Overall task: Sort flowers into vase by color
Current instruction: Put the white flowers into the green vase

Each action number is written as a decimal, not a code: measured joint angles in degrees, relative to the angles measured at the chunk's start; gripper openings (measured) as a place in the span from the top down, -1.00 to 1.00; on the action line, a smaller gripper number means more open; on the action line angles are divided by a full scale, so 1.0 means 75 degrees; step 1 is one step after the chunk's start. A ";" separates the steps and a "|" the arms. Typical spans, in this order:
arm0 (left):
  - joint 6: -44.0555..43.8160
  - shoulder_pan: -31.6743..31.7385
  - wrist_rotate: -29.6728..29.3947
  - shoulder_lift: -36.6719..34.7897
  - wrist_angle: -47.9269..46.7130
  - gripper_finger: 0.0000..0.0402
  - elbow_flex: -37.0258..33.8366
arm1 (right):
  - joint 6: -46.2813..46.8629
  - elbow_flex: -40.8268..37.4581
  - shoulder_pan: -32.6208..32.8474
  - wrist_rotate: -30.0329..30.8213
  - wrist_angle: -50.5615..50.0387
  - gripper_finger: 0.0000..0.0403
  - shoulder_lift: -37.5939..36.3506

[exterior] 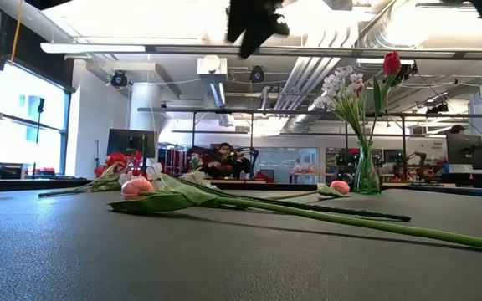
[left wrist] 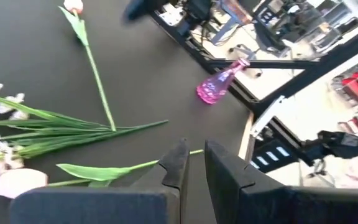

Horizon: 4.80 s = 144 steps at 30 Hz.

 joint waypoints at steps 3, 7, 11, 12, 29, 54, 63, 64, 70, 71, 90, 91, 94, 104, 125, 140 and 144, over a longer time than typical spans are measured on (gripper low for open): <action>-0.0004 -0.0114 -0.0309 0.0001 0.0040 0.82 0.0000 | -0.0111 0.0000 0.0085 -0.0484 0.0469 0.07 0.0565; 0.0003 -0.0301 -0.0851 0.0003 0.0083 0.82 -0.0003 | -0.0111 0.0000 0.0136 -0.0832 0.0862 0.07 0.1299; 0.0010 -0.0416 -0.0912 0.0003 0.0081 0.82 -0.0003 | -0.0055 0.0000 0.0212 -0.0842 0.1167 0.07 0.1848; 0.0010 -0.0441 -0.0917 0.0003 0.0081 0.82 -0.0003 | -0.0049 0.0000 0.0236 -0.0819 0.1221 0.07 0.1969; -0.0008 -0.0344 -0.0927 0.0015 -0.0132 0.82 -0.0012 | -0.0221 0.0017 -0.0107 -0.0170 0.1415 0.07 0.2905; -0.0608 0.0080 0.0274 0.0038 -0.0606 0.82 -0.0017 | -0.1114 -0.0029 -0.0224 -0.0043 0.1108 0.93 0.3131; -0.0113 0.0083 0.0085 0.0026 -0.0147 0.82 0.0006 | -0.1175 -0.0030 -0.0736 -0.0321 0.1307 0.99 0.2173; -0.0011 0.0085 0.0079 0.0026 -0.0017 0.82 0.0006 | -0.1159 -0.0035 -0.0803 -0.0397 0.1322 0.99 0.2033; 0.0160 0.0086 -0.0136 0.0026 0.0176 0.82 0.0006 | -0.1000 -0.0020 -0.1135 -0.0539 0.1817 0.99 0.1002; 0.0167 0.0086 -0.0163 0.0026 0.0177 0.82 0.0006 | -0.0989 -0.0020 -0.1184 -0.0542 0.1841 1.00 0.0840; 0.0222 0.0270 -0.0603 0.0251 0.0212 0.82 0.0003 | -0.1911 0.0003 -0.1695 0.2422 0.1701 1.00 -0.2910; 0.0221 0.0291 -0.0599 0.0298 0.0221 0.82 0.0003 | -0.1914 0.0000 -0.1754 0.2442 0.1718 1.00 -0.3105; 0.0224 0.0393 -0.0597 0.0521 0.0405 0.82 0.0003 | -0.1996 0.0000 -0.1924 0.2429 0.1923 1.00 -0.3681; 0.0419 0.0449 -0.0520 0.1358 0.0877 0.82 0.0000 | -0.2215 -0.0524 -0.2534 0.2092 0.2736 1.00 -0.5108; 0.5413 0.4119 0.3436 0.1536 0.2989 0.82 -0.0003 | -0.3188 -0.6662 -0.4595 0.2380 0.7577 1.00 -0.9226; 0.6849 0.7415 0.6589 0.1533 0.3823 0.82 -0.0003 | -0.3229 -0.8573 -0.6672 0.2028 0.9208 1.00 -0.9332; 0.7178 0.7996 0.6682 0.1533 0.3882 0.82 -0.0006 | -0.2902 -0.9149 -0.7044 0.1703 0.9590 1.00 -0.9314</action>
